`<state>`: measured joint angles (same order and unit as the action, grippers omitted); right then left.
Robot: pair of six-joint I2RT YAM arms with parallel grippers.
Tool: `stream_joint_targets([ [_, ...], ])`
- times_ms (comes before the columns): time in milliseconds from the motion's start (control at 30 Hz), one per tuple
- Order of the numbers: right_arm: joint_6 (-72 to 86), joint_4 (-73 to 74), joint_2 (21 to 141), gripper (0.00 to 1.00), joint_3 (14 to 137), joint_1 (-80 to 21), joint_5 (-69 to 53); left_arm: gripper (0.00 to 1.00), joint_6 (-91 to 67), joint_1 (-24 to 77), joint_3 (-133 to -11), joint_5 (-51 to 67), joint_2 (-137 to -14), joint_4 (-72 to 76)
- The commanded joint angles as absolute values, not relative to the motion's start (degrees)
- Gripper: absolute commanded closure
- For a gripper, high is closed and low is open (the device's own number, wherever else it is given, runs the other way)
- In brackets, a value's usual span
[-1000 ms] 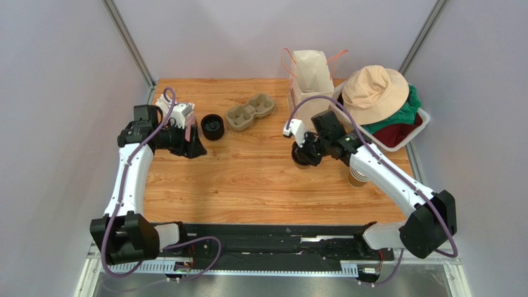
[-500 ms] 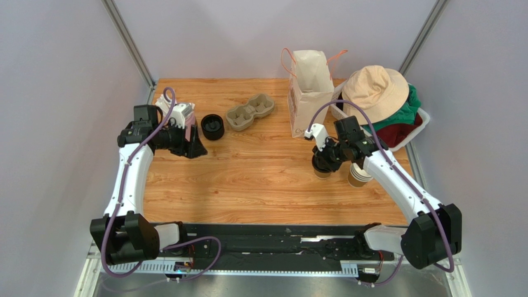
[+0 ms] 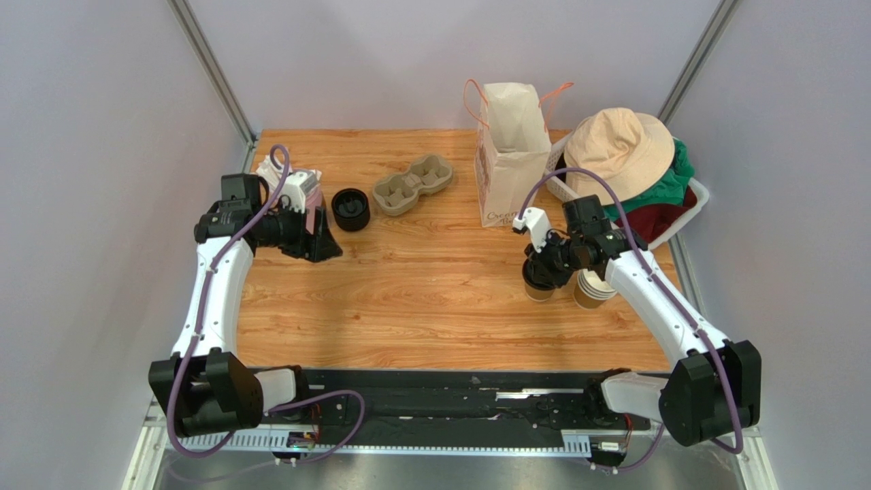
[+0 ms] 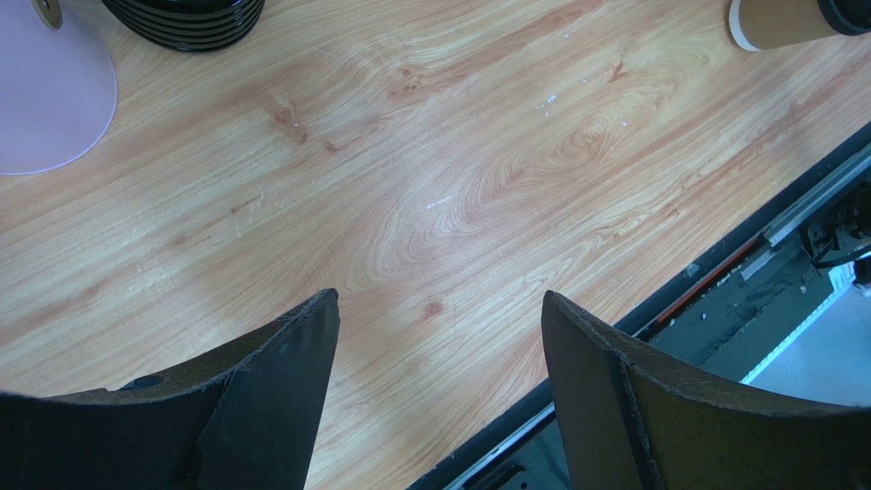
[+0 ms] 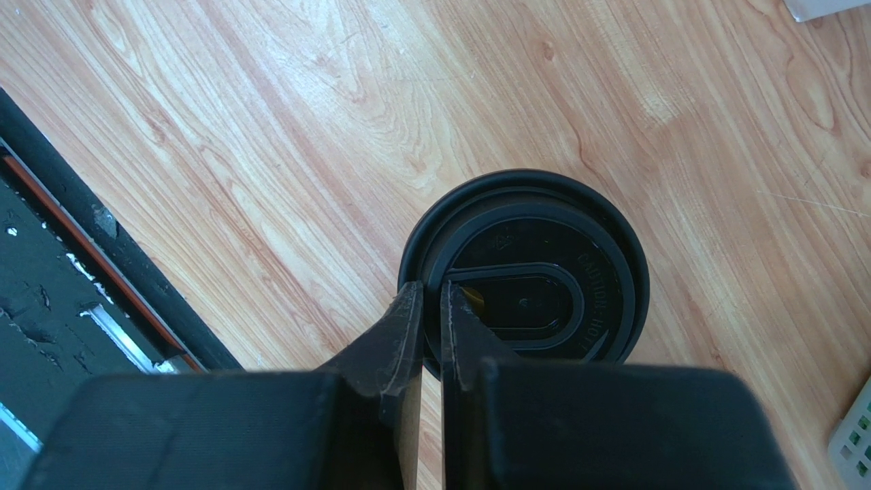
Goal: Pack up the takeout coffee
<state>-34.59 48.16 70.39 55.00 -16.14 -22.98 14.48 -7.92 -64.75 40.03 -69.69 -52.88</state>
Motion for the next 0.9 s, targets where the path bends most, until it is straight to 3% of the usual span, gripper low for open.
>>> stream_joint_targets([
  [0,-36.47,47.37,68.82,0.88,54.14,-15.12,-25.05,0.19,16.17,-8.17,-64.69,41.4,-68.91,-51.5],
  [400,-38.05,50.97,63.99,0.65,57.65,-14.94,-25.49,0.19,16.26,-8.26,-64.69,41.48,-68.99,-51.59],
  [667,-45.17,59.93,66.26,0.41,83.96,-14.94,-26.02,0.19,16.7,-8.26,-64.78,41.48,-68.38,-51.77],
  [867,-52.2,61.88,78.21,0.35,101.14,-14.94,-24.61,0.19,18.72,-8.17,-64.42,44.29,-67.41,-52.91],
])
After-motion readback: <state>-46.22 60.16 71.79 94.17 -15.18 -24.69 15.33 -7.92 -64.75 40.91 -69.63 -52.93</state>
